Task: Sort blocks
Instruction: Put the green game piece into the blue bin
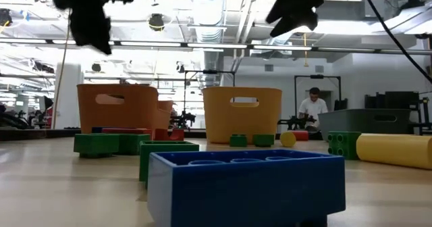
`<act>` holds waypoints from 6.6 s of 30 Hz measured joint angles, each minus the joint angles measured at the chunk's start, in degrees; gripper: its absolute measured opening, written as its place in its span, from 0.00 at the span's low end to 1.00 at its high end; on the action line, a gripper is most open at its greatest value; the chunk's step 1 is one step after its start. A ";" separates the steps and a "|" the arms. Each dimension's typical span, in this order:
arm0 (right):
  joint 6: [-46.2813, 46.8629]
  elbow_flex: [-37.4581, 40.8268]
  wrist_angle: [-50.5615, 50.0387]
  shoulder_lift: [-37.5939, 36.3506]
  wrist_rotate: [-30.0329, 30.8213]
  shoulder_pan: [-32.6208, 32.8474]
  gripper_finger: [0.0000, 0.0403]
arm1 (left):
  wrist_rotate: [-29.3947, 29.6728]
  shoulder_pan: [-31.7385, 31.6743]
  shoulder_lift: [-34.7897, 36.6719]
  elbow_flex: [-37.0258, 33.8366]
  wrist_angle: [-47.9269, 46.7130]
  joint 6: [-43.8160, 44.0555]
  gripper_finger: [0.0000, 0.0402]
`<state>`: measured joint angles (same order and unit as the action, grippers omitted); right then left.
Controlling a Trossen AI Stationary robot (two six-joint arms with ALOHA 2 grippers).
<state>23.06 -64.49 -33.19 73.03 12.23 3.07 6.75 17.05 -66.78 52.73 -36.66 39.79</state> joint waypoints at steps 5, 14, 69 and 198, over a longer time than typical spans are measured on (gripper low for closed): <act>-0.79 0.00 -5.41 0.00 -0.41 4.51 0.56 | -0.68 3.14 -0.69 0.78 7.02 -3.33 0.41; 0.89 0.00 -3.38 0.00 -0.28 3.86 0.56 | -2.14 6.11 -11.46 0.67 9.34 -13.66 0.45; -1.06 -0.02 -1.72 0.04 0.35 -0.24 0.56 | 0.22 8.55 -23.32 8.15 -5.41 43.43 0.56; -35.45 -5.69 29.41 -3.34 -0.31 0.31 0.72 | -3.93 -23.77 -5.59 11.60 56.92 14.98 0.36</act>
<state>-12.40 -70.18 -3.78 69.69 11.92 3.39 2.82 -6.72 -72.37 64.34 20.26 54.77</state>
